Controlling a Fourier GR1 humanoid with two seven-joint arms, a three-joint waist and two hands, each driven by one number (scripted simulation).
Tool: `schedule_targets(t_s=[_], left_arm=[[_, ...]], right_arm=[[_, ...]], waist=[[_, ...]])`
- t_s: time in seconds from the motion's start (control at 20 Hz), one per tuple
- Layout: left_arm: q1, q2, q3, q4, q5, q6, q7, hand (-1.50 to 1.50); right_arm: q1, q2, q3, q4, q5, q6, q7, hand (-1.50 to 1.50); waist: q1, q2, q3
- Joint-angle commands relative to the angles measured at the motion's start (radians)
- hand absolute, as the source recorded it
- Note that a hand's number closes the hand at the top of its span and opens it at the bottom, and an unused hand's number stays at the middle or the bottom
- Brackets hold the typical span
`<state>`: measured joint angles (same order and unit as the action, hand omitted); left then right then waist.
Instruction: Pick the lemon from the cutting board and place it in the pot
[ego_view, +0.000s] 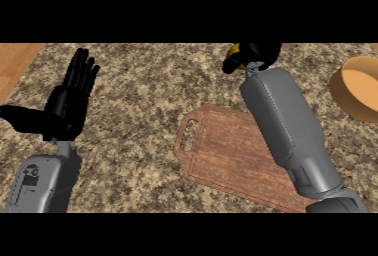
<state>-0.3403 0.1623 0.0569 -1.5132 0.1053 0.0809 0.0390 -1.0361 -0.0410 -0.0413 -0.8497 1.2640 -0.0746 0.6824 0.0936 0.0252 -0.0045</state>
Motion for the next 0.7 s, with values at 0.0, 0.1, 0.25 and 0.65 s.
schedule_targets(t_s=[0.0, 0.1, 0.25, 0.65], left_arm=[[-0.012, 0.006, 0.015, 0.02, 0.02, -0.017, -0.002, 0.0], [-0.038, 0.018, 0.016, 0.022, 0.003, -0.001, 0.025, 0.0], [-0.022, 0.016, 0.026, 0.022, 0.0, 0.007, -0.002, 0.0], [0.028, 0.023, 0.046, -0.015, 0.02, 0.006, 0.03, 0.0]], right_arm=[[-0.163, -0.023, -0.025, 0.077, 0.129, -0.071, 0.253, 1.5], [-0.178, -0.019, -0.012, 0.098, 0.197, -0.178, 0.328, 1.5], [-0.229, -0.117, -0.027, 0.174, 0.254, -0.21, 0.352, 1.5], [-0.28, -0.209, -0.086, 0.256, 0.317, -0.236, 0.425, 1.5]], waist=[[-0.002, 0.002, 0.0], [-0.011, 0.001, 0.002], [-0.026, 0.0, 0.002], [-0.065, -0.017, 0.004]])
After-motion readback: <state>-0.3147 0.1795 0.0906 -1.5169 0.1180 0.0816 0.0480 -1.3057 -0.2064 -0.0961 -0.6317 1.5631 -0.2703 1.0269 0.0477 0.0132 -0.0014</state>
